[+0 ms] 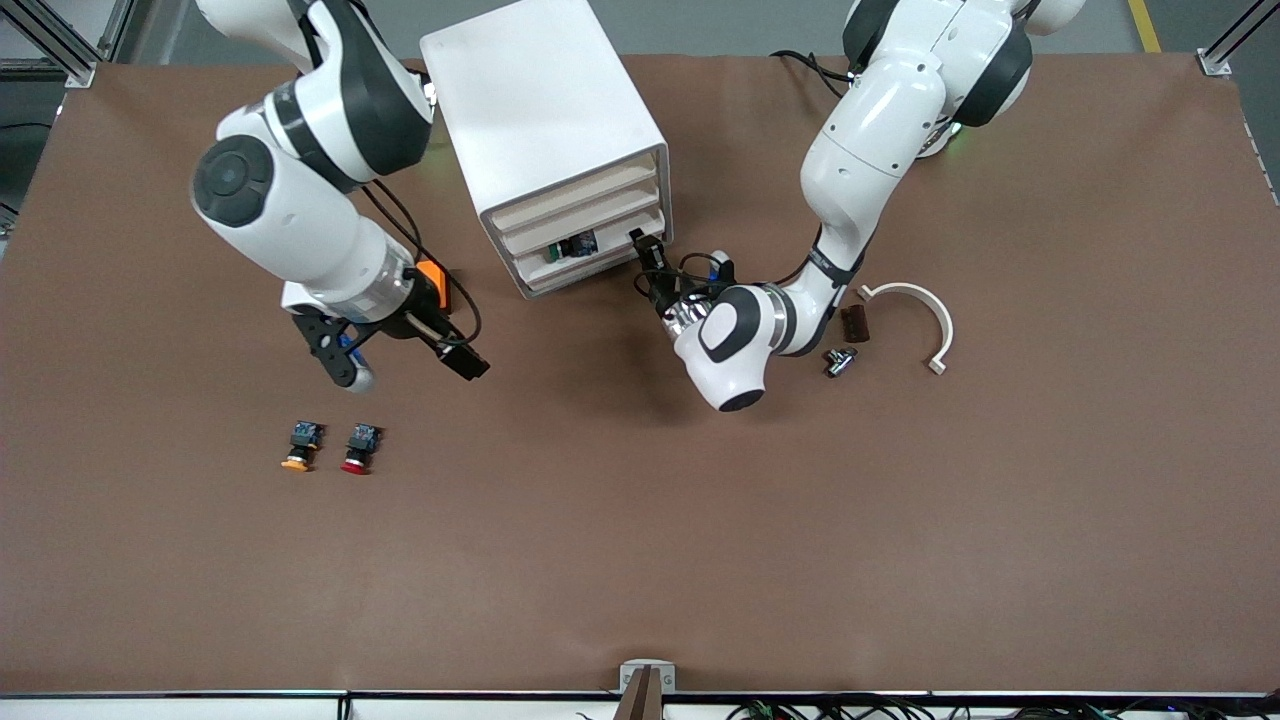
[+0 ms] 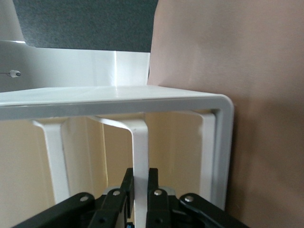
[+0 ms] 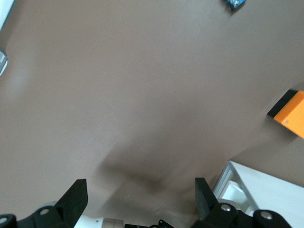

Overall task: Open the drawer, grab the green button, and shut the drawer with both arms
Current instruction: 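Pull the drawer open with the left gripper while the right gripper approaches, then grasp the green button inside the drawer with the right gripper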

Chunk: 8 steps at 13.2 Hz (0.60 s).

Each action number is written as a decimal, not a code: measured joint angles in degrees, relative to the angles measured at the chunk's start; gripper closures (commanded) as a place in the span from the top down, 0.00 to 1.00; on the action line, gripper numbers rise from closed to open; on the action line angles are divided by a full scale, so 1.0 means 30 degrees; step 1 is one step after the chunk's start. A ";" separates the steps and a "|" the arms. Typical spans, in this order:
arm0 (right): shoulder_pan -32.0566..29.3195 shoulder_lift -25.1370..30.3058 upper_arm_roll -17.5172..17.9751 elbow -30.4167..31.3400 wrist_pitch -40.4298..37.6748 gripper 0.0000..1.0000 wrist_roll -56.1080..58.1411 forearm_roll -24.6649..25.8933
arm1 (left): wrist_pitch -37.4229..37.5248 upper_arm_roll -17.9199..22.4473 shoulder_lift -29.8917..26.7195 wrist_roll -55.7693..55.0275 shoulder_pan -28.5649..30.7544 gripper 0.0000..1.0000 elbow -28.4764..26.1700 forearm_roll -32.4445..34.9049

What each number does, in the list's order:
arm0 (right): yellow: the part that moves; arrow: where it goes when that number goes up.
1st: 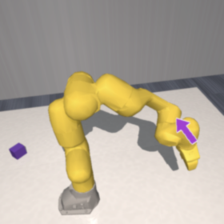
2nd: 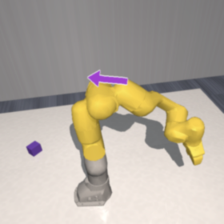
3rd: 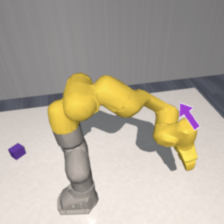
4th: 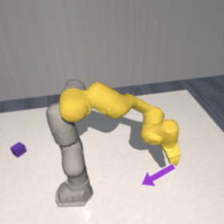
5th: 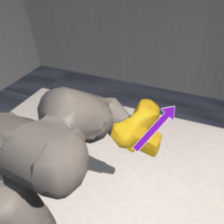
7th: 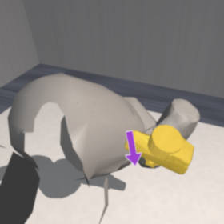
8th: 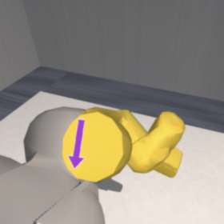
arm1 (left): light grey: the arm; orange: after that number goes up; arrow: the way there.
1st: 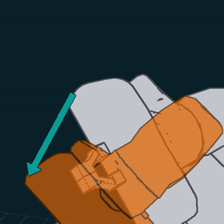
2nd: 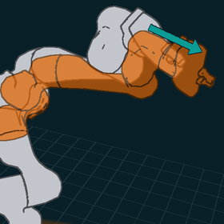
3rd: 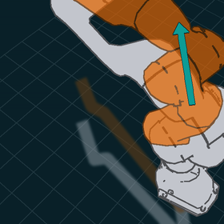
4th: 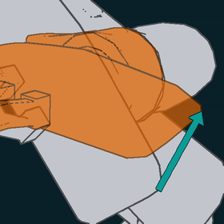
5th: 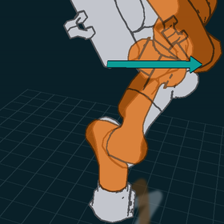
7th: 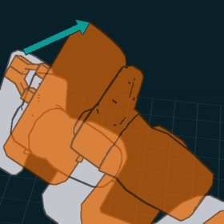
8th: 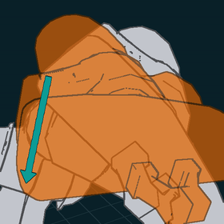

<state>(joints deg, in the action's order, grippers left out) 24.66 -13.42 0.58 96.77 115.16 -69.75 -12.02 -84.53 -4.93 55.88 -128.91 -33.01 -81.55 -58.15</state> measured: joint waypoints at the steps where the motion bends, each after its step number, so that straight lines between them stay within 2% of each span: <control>1: 0.0272 -0.0249 -0.0003 -0.0043 0.0054 1.00 -0.0394 0.0000 | 0.0002 0.0292 0.0028 0.0357 0.0233 0.01 0.0244 -0.0001; 3: 0.0796 -0.0738 -0.0004 -0.0051 0.0231 1.00 -0.1109 -0.0003 | 0.0129 0.1017 0.0034 0.1140 0.0605 0.02 0.0768 -0.0002; 7: 0.1809 -0.1680 -0.0008 -0.0049 0.0866 1.00 -0.3460 0.0000 | 0.0298 0.1778 0.0033 0.2522 0.0959 0.12 0.1208 -0.0027; 8: 0.2200 -0.1888 -0.0010 -0.0046 0.1052 1.00 -0.3686 0.0001 | 0.0292 0.1803 0.0034 0.2648 0.1084 0.18 0.1236 -0.0029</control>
<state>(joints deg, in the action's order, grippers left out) 31.26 -19.08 0.55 96.63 118.31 -80.81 -12.02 -83.65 0.48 55.98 -120.97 -29.75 -77.84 -58.24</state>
